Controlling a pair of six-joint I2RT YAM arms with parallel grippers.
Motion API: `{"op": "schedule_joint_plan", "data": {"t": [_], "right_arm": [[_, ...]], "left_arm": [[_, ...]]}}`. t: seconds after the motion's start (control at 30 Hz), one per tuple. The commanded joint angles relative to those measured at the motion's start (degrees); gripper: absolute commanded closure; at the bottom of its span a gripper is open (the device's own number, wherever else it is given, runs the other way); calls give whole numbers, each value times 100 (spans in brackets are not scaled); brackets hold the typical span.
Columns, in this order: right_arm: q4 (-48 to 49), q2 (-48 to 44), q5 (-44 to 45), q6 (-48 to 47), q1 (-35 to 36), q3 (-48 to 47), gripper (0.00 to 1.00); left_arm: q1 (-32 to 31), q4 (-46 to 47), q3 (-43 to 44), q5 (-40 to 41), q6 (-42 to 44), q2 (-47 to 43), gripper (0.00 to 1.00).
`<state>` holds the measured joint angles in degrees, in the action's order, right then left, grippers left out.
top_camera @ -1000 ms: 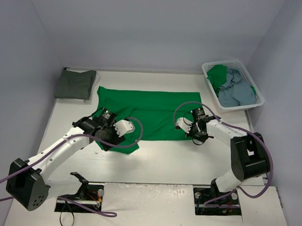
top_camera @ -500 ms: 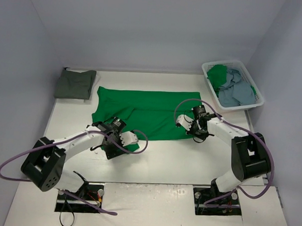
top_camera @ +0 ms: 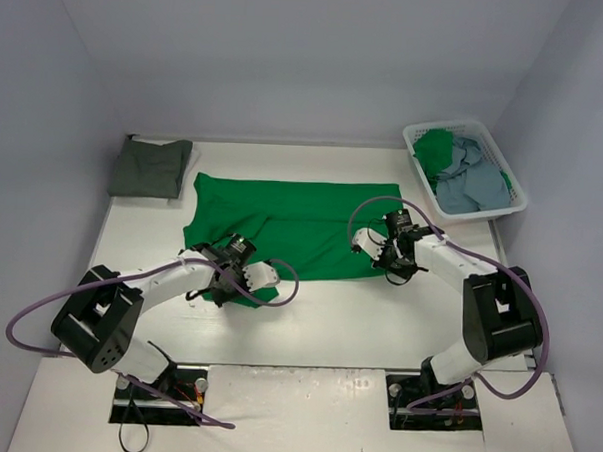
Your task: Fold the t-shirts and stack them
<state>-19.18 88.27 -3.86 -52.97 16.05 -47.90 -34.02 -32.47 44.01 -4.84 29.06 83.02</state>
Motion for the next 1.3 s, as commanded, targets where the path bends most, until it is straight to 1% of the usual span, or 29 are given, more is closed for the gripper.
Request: {"op": "schedule_joint_plan", "data": {"t": [0.0,0.03,0.07,0.27,0.33,0.53,0.7,0.87,1.0,1.03,1.27], "right_arm": [[-174,-328,69,24,-32,-237,100],[-183,-328,69,15,-32,-237,100],[-183,-328,61,15,-32,-237,100],[-174,-380,61,-29,-59,-272,100],[-183,-424,69,-29,-59,-325,100],[-253,-503,87,-117,-59,-413,100],[-253,-460,87,-222,-111,-510,100],[-253,-197,-1,-354,-313,-895,100],[-218,163,-124,-372,-462,-1256,100],[-209,225,-150,-372,-480,-1327,100],[-156,717,-177,-346,-480,-1863,100]], "left_arm": [[-26,118,99,-96,-14,91,90],[-26,83,99,-105,-32,74,96],[-34,65,99,-96,-32,39,97],[-26,-242,213,123,12,-506,100],[-17,-347,266,141,38,-768,100],[-8,-620,565,238,21,-1139,100],[27,-612,766,282,21,-1262,100],[159,-489,978,431,126,-1236,100],[501,-357,1276,423,249,-1140,100],[684,-339,1416,405,267,-1113,100],[1432,-260,2119,-52,372,-718,100]]}}
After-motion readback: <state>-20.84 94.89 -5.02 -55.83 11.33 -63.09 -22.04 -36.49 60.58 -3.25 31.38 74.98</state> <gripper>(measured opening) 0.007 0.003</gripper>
